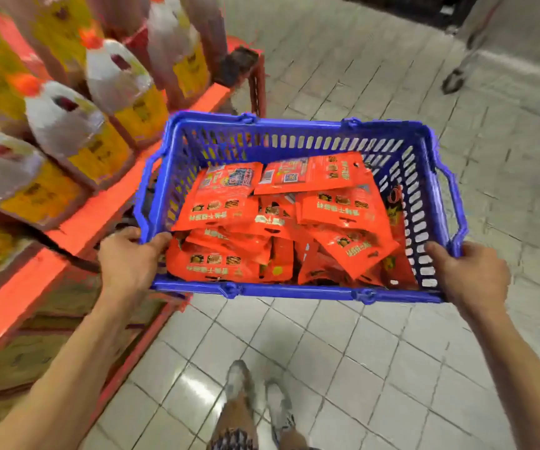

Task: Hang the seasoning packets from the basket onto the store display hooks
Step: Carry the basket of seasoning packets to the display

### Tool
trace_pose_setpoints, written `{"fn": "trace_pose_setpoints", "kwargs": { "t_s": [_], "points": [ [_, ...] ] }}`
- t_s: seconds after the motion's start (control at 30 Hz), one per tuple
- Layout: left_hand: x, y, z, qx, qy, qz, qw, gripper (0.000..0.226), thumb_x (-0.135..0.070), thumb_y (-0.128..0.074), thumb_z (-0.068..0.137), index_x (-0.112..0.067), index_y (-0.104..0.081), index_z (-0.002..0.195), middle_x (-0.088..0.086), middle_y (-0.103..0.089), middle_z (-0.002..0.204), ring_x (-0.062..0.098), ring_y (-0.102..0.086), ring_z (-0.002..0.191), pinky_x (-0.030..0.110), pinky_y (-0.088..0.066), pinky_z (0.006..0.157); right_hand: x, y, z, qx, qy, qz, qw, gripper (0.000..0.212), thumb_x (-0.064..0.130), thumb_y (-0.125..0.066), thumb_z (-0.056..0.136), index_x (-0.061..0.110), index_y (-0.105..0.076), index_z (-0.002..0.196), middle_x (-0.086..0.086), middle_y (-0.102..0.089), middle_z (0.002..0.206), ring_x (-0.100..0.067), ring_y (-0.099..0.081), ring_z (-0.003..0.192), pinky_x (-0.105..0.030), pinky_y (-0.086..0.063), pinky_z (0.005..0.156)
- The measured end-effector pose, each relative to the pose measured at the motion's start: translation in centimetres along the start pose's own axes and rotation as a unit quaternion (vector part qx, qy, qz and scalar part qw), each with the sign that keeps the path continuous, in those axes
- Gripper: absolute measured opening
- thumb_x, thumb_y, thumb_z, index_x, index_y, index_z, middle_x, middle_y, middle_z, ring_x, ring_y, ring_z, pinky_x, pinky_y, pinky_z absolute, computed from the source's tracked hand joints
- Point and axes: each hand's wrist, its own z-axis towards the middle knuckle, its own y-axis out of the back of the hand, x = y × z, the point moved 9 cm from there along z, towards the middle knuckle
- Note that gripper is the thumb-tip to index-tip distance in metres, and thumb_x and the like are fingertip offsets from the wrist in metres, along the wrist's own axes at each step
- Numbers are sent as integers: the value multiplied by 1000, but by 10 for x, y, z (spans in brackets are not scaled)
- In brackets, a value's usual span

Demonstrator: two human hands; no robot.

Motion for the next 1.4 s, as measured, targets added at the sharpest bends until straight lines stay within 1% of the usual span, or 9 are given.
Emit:
{"fn": "trace_pose_setpoints", "kwargs": {
  "t_s": [0.07,0.4,0.57,0.77,0.87,0.97,1.1,1.23,1.4],
  "points": [
    [-36,-18,19,13,-25,4,1000,21,-14,-80,82,-5,-65,70,19,-68,64,17,-59,44,24,-52,42,6,22,21,-17,-10,14,1000,50,57,-56,71,7,-65,66,-4,-45,49,-37,-53,60,-38,-37,61],
    [-193,-170,174,96,-83,-7,992,34,-13,-80,81,-15,-57,57,-8,-46,32,-1,-43,25,11,-26,28,44,39,169,-57,-101,-5,993,48,40,-73,87,13,-53,54,-9,-52,49,-30,-49,52,-32,-28,51],
    [-263,-244,251,138,-74,-18,988,23,-12,-79,81,-6,-65,64,-4,-58,40,4,-47,29,15,-36,31,72,39,255,-54,-153,-7,987,45,42,-71,89,21,-51,55,6,-47,47,-10,-43,51,-24,-24,50],
    [-345,-349,337,147,-76,11,986,25,-24,-84,78,-11,-67,65,13,-68,59,24,-62,49,42,-56,56,85,31,375,-51,-177,7,983,36,42,-71,89,11,-69,71,3,-50,50,-19,-46,51,-28,-27,50],
    [-383,-414,377,159,-74,5,985,24,-24,-82,80,-11,-67,66,15,-71,64,22,-63,45,35,-56,46,92,19,458,-52,-162,29,985,35,39,-72,90,4,-75,82,-12,-60,62,-32,-55,63,-34,-35,59],
    [-429,-471,412,148,-75,20,986,24,-29,-81,77,-12,-67,67,14,-72,65,28,-68,54,46,-60,56,96,15,544,-57,-154,51,985,35,38,-73,89,4,-75,82,-15,-64,65,-34,-59,66,-36,-39,59],
    [-496,-525,452,117,-76,19,990,25,-30,-83,74,-19,-64,62,-7,-62,43,15,-65,44,36,-55,50,112,18,650,-51,-161,53,984,36,42,-71,89,8,-73,79,1,-55,54,-28,-54,57,-30,-32,53],
    [-571,-581,503,102,-95,18,990,28,-28,-82,76,-19,-62,59,-10,-59,40,2,-57,36,17,-41,34,141,21,752,-55,-158,61,984,32,42,-71,90,14,-69,73,-11,-65,63,-29,-53,62,-32,-34,57],
    [-630,-677,591,113,-95,3,989,28,-31,-82,78,-9,-65,72,5,-67,60,17,-64,47,30,-51,43,172,1,889,-62,-157,58,984,39,42,-72,89,4,-74,80,-23,-71,76,-41,-65,74,-44,-51,69]
  ]
}}
